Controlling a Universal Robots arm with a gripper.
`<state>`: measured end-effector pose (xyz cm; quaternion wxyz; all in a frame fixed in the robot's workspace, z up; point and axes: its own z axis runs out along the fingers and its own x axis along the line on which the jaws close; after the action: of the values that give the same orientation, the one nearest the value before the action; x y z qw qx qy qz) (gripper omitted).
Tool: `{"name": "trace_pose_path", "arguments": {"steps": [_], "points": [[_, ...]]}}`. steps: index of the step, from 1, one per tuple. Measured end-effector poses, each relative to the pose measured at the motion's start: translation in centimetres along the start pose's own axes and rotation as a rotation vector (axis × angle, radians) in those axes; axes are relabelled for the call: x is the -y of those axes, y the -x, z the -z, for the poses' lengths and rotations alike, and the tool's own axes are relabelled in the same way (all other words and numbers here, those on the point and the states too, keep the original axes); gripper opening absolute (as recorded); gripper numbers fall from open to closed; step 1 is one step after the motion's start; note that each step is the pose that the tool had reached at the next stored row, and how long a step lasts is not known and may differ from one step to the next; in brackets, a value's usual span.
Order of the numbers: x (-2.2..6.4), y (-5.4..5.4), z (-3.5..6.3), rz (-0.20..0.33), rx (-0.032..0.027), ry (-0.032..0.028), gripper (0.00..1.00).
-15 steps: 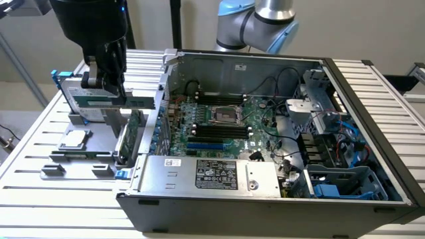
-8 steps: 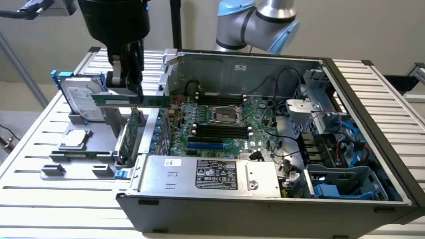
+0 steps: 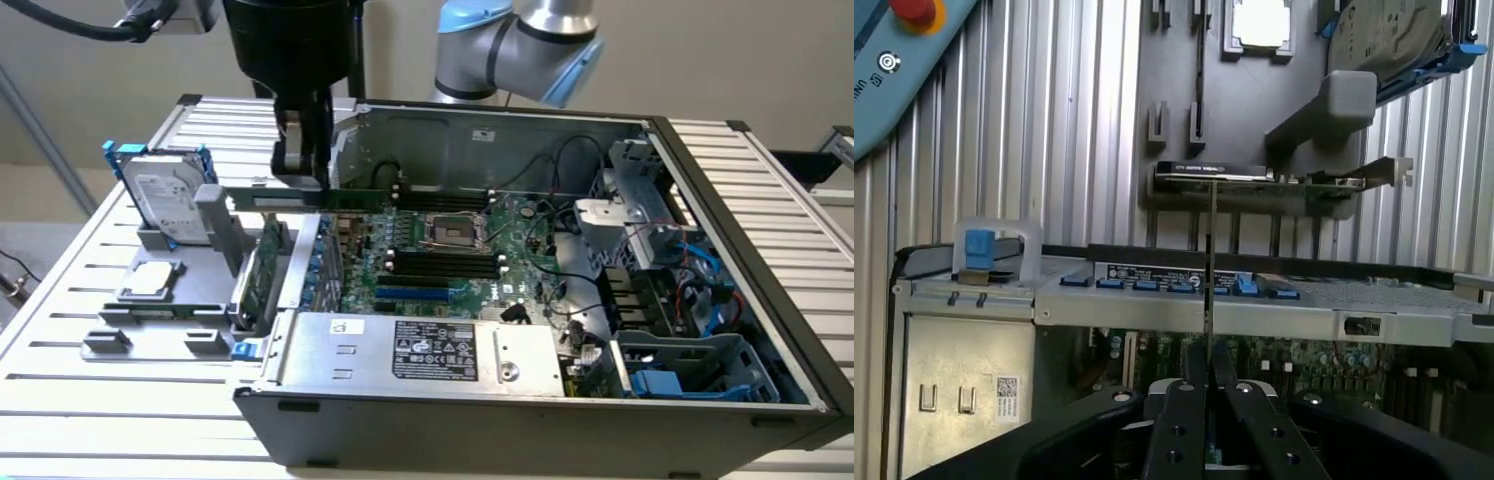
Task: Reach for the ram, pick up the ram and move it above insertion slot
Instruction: 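Pick up the ram and move it above insertion slot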
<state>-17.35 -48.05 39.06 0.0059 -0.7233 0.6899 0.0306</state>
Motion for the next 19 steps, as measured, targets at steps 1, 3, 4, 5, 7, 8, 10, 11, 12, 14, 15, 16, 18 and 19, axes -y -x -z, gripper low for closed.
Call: {"name": "trace_pose_path", "arguments": {"steps": [1, 3, 4, 5, 7, 8, 10, 11, 12, 14, 15, 16, 18, 19], "points": [[0.48, 0.0, 0.01, 0.0, 0.0015, -0.0001, 0.14], [1.38, 0.0, 0.04, 0.0, 0.0041, -0.0002, 0.14], [1.84, 0.1, 0.06, 0.0, 0.0055, -0.0002, 0.14], [2.29, 0.1, 0.07, 0.0, 0.0068, -0.0003, 0.14], [3.19, 0.1, 0.1, 0.0, 0.0094, -0.0004, 0.14], [3.64, 0.1, 0.12, 0.0, 0.0106, -0.0004, 0.14], [4.57, 0.1, 0.15, 0.001, 0.013, -0.0005, 0.14], [5.02, 0.2, 0.15, 0.001, 0.0143, -0.0007, 0.14], [5.47, 0.2, 0.18, 0.001, 0.0151, -0.0006, 0.14], [6.38, 0.2, 0.21, 0.001, 0.0167, -0.0006, 0.14], [6.83, 0.3, 0.22, 0.001, 0.0174, -0.0006, 0.14], [7.28, 0.3, 0.22, 0.001, 0.0183, -0.0008, 0.14], [8.17, 0.4, 0.25, 0.001, 0.0189, -0.0008, 0.14], [8.56, 0.5, 0.27, 0.001, 0.019, -0.0007, 0.14]]}}
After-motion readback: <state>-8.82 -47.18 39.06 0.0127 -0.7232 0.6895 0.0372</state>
